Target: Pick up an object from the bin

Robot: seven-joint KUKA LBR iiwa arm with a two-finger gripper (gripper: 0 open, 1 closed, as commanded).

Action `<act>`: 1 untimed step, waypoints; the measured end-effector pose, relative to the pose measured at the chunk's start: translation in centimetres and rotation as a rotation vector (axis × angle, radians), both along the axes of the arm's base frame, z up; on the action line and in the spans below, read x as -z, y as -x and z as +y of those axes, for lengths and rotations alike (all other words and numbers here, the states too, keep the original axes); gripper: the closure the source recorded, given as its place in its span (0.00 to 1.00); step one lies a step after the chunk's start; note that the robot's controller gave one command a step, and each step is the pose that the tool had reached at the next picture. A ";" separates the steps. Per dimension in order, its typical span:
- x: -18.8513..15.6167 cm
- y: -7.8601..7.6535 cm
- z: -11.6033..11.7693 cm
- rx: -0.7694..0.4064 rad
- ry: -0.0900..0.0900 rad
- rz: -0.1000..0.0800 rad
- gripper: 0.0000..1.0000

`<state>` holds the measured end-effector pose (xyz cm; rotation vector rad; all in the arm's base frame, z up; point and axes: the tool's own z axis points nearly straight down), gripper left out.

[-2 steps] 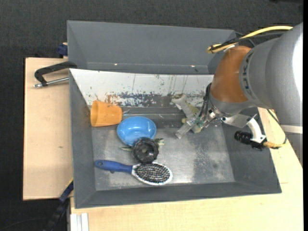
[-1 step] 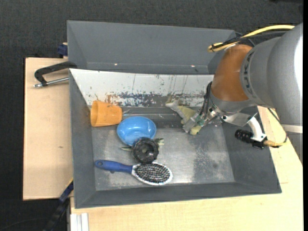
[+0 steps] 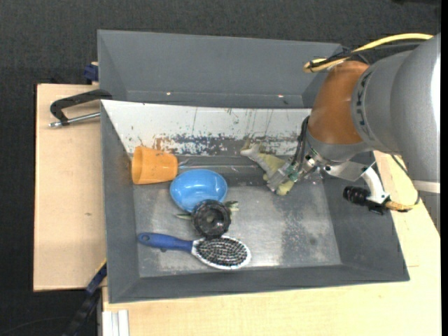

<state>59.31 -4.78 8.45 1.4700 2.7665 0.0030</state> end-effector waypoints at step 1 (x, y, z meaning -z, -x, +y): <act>-11.7 -0.3 0.0 -0.003 -0.001 -0.005 1.00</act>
Offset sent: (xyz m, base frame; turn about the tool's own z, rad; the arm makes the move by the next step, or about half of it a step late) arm -0.0001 -0.0001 0.1111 0.0000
